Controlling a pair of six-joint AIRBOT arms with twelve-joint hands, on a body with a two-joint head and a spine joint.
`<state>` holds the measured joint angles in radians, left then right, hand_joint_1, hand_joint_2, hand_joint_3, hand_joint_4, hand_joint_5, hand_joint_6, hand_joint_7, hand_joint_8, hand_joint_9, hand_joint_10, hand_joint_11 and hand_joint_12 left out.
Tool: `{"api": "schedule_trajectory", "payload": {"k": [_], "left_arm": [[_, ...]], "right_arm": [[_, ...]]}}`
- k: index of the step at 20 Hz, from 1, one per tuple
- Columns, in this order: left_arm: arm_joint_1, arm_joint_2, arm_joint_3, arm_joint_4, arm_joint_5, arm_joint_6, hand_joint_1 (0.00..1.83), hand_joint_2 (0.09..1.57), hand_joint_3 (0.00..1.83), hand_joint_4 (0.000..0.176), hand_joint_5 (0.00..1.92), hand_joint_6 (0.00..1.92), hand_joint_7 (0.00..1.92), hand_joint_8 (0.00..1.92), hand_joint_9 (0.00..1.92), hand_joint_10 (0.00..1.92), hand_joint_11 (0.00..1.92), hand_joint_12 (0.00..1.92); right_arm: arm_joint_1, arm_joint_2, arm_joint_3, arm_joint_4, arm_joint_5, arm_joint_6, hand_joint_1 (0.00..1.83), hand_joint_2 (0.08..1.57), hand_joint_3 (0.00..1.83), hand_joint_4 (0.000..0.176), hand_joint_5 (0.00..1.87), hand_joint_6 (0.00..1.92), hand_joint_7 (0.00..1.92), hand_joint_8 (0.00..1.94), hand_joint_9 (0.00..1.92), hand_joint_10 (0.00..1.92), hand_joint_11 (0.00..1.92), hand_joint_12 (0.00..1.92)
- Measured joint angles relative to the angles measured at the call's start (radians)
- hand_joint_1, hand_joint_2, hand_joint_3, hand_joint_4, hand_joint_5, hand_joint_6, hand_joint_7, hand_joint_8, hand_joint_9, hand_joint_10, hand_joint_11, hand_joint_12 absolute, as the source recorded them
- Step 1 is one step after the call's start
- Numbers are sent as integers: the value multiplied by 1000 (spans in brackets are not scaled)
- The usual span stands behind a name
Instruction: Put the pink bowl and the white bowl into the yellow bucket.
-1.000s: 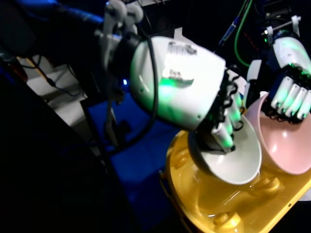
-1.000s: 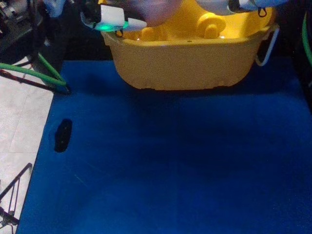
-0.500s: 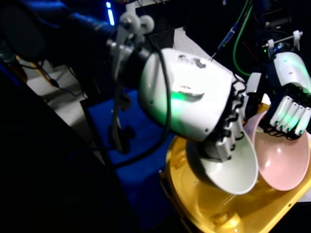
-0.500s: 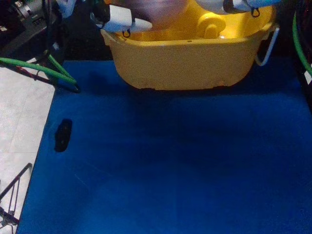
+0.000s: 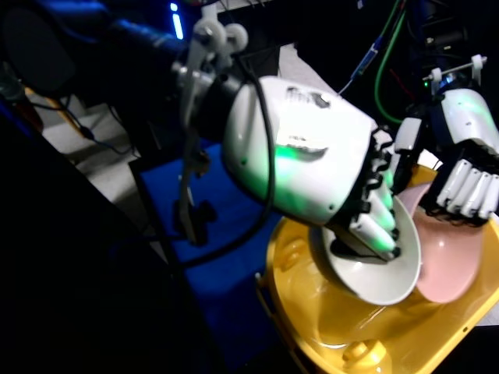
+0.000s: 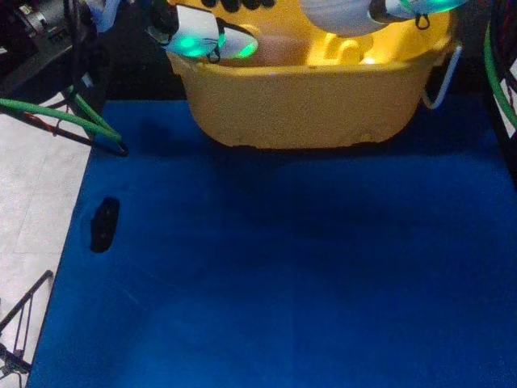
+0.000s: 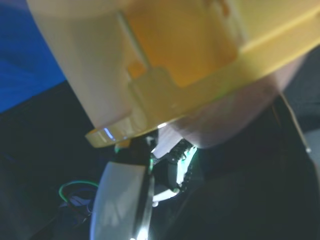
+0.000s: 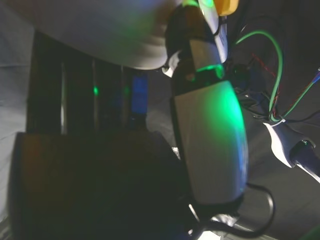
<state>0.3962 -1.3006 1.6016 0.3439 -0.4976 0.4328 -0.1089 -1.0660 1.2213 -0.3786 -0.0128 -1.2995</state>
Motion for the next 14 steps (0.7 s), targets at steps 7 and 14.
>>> {"api": "schedule_trajectory", "payload": {"k": [7,14], "left_arm": [[11,-18,19,-19,6,0,921,1033,0,0,808,236,632,752,489,1151,314,1597],[14,-18,21,-38,2,0,651,945,0,0,761,311,581,786,434,1145,253,1624]], "right_arm": [[-1,0,-1,-1,-16,0,1188,1032,0,0,497,845,522,719,454,1004,328,1563],[-11,0,-1,-3,-15,0,1164,988,0,0,436,342,522,56,289,560,0,1400]]}}
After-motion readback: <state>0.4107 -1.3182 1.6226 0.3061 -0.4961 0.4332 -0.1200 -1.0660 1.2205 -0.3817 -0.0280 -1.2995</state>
